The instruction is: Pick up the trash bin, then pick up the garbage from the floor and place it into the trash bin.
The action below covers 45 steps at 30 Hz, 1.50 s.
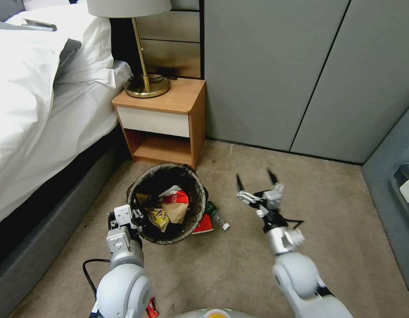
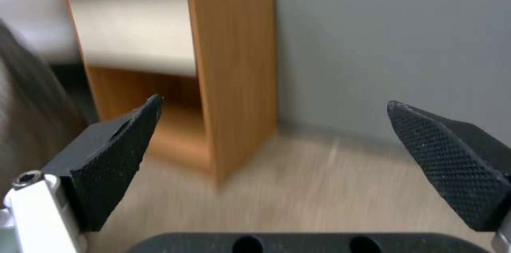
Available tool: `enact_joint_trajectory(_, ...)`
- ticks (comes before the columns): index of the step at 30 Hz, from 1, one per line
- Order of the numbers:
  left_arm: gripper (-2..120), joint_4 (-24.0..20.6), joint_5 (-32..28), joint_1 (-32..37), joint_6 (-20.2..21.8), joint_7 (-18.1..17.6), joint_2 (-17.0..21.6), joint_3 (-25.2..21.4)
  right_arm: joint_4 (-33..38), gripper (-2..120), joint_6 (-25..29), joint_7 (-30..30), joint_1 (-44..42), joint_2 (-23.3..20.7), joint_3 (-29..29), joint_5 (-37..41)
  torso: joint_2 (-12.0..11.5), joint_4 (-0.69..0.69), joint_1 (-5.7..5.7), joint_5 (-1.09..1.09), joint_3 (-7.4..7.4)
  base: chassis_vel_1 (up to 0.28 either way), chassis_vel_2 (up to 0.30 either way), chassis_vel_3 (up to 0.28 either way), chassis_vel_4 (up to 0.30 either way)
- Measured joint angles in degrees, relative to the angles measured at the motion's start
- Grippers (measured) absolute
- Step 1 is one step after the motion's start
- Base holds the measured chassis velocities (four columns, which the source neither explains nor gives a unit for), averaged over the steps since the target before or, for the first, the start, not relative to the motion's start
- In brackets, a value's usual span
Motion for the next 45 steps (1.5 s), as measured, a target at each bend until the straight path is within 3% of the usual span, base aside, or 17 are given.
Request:
enact_joint_trajectory(5, 0, -0.2, 0.1, 0.2, 0.0, -0.1, -0.3, -0.3, -12.8, 100, -3.3, -0.8, 8.2, -0.6, -7.5, 5.5, 0.0, 0.0, 0.0, 0.01, 0.01, 0.0, 0.0, 0.0, 0.0)
enact_joint_trajectory(8, 0, -0.2, 0.2, 0.1, 0.0, -0.1, -0.6, -0.2, -16.7, 100, -4.3, -2.4, 10.9, -0.6, -11.3, 7.3, 0.0, -0.01, 0.0, -0.01, 0.0, 0.0, 0.0, 0.0, 0.0)
enact_joint_trajectory(16, 0, 0.0, 0.6, 0.3, 0.0, -0.2, -1.1, -0.1, -28.7, 100, -4.5, -6.5, 15.9, 1.9, -17.6, 4.5, 0.0, 0.0, 0.0, 0.01, 0.0, 0.0, 0.0, 0.0, 0.0)
enact_joint_trajectory(30, 0, -0.2, 1.2, 0.9, 0.0, -0.2, -1.3, 0.6, -48.7, 100, 0.9, -11.0, 22.1, 6.3, -16.2, -3.4, 0.0, 0.0, 0.0, 0.01, 0.0, 0.0, 0.0, 0.0, 0.0)
enact_joint_trajectory(42, 0, -0.4, 1.5, 1.3, -0.2, -0.2, -1.3, 1.2, -52.7, 100, 1.3, -11.2, 24.5, 6.9, -14.0, -4.3, 0.0, -0.01, 0.0, 0.01, 0.0, 0.0, 0.0, 0.0, 0.0)
enact_joint_trajectory(45, 0, -0.4, 1.7, 1.5, -0.2, -0.1, -1.3, 1.3, -53.3, 88, 1.5, -11.4, 24.6, 6.8, -13.3, -4.5, 0.0, -0.01, 0.0, 0.01, 0.0, 0.0, 0.0, 0.0, 0.0)
